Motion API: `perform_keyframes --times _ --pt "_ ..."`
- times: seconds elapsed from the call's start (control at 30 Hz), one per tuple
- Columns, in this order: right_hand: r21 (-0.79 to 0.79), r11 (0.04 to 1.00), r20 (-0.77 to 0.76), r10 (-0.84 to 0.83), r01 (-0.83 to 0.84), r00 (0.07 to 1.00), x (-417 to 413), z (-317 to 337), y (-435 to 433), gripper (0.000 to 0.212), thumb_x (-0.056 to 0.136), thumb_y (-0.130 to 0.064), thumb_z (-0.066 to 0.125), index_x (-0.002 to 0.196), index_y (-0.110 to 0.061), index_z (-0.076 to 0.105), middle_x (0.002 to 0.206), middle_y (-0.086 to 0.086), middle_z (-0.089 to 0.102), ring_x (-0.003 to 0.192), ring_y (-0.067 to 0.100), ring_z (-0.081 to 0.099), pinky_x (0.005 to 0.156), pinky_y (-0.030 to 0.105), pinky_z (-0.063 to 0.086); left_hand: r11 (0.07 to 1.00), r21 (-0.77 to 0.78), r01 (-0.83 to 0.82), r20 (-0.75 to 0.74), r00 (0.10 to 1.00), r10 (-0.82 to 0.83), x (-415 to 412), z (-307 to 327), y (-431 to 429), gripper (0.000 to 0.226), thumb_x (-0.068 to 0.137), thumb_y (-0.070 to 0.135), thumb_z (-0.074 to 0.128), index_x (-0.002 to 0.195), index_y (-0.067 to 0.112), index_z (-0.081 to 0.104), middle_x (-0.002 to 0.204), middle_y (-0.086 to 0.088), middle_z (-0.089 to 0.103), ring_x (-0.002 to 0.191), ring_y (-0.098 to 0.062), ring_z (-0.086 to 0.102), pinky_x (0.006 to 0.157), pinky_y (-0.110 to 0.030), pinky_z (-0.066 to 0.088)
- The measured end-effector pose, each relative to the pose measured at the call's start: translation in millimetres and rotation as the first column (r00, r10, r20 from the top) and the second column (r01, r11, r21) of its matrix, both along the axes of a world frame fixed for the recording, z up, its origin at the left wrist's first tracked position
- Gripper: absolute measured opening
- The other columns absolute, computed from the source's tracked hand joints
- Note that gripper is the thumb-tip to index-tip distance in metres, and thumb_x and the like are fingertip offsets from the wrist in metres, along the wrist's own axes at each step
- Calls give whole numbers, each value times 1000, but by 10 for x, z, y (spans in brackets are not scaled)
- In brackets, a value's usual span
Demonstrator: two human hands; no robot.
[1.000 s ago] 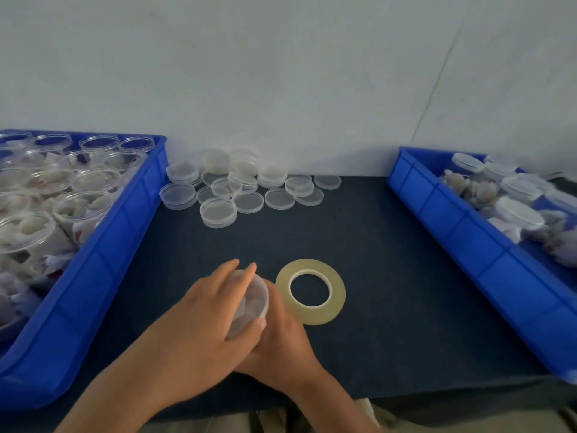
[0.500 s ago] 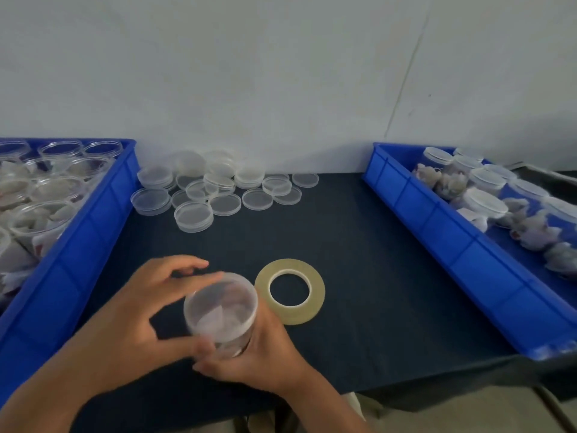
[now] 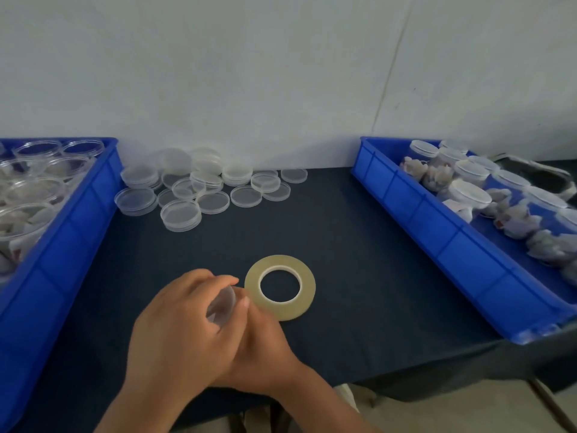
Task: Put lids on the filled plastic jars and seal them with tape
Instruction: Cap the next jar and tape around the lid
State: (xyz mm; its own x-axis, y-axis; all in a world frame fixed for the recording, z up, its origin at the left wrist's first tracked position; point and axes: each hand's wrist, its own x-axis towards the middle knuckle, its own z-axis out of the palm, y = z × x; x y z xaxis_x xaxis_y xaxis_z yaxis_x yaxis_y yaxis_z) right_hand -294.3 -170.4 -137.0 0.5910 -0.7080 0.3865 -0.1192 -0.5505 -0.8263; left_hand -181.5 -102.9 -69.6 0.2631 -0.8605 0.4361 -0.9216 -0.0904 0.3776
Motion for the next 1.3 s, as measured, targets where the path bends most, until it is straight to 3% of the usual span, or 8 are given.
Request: perform_keyframes --times 0.3,0.53,0.7,0.77,0.87,1.0,1.13,1.3 --pt "79 996 46 41 -45 998 -20 -115 -26 71 68 -10 91 129 -16 54 107 -5 70 95 18 73 75 45 58 942 -91 322 -62 943 -328 275 13 -11 35 90 44 59 109 26 82 110 18 72 100 0 68 82 -19 53" --pt "140 979 29 143 -146 989 40 -35 -33 90 70 -20 98 144 -11 47 131 -3 63 120 21 66 93 46 59 889 -56 455 37 890 -454 412 -21 -67 30 93 42 64 109 24 82 116 14 73 109 -3 67 90 -30 57" --pt "-39 987 -370 133 -159 920 -271 32 -230 113 72 -69 86 161 -42 22 158 -38 23 150 -15 18 121 17 26 920 51 388 231 892 -389 510 -28 3 53 97 67 50 128 32 74 147 4 61 142 -18 51 113 -48 44" --pt "-135 990 -506 -37 -36 862 -484 19 -386 110 78 -79 73 163 -40 16 163 -34 16 150 -16 6 123 22 20 963 16 268 238 935 -264 485 -66 55 62 96 73 50 139 32 66 159 -2 49 147 -23 44 111 -48 42" --pt "-243 970 -716 -183 6 673 -696 27 -584 92 92 -74 58 164 -27 27 172 -14 19 156 5 17 124 30 22 996 -46 71 -23 997 -73 395 -170 134 79 87 82 56 148 34 50 158 4 45 140 -8 41 101 -34 44" --pt "-361 926 -761 -226 -107 608 -770 29 -601 50 103 -62 46 134 -25 59 148 -8 55 134 12 50 115 31 39 985 -97 141 -200 967 -158 441 -325 80 75 90 72 54 147 24 51 158 7 46 151 1 29 112 -34 41" --pt "-334 942 -657 -257 32 709 -800 192 -433 38 98 -68 38 99 -32 51 81 -11 61 68 8 57 59 22 43 972 -116 206 -194 955 -225 579 -339 -59 70 96 61 62 153 23 47 168 0 30 159 -8 17 123 -43 28" --pt "-65 982 -385 -189 177 903 -850 422 -121 31 97 -66 33 96 -37 43 72 -7 58 67 7 57 53 21 43 969 -227 98 10 995 -99 493 -262 -34 74 90 65 58 152 25 47 162 -15 34 153 -29 23 123 -51 22"
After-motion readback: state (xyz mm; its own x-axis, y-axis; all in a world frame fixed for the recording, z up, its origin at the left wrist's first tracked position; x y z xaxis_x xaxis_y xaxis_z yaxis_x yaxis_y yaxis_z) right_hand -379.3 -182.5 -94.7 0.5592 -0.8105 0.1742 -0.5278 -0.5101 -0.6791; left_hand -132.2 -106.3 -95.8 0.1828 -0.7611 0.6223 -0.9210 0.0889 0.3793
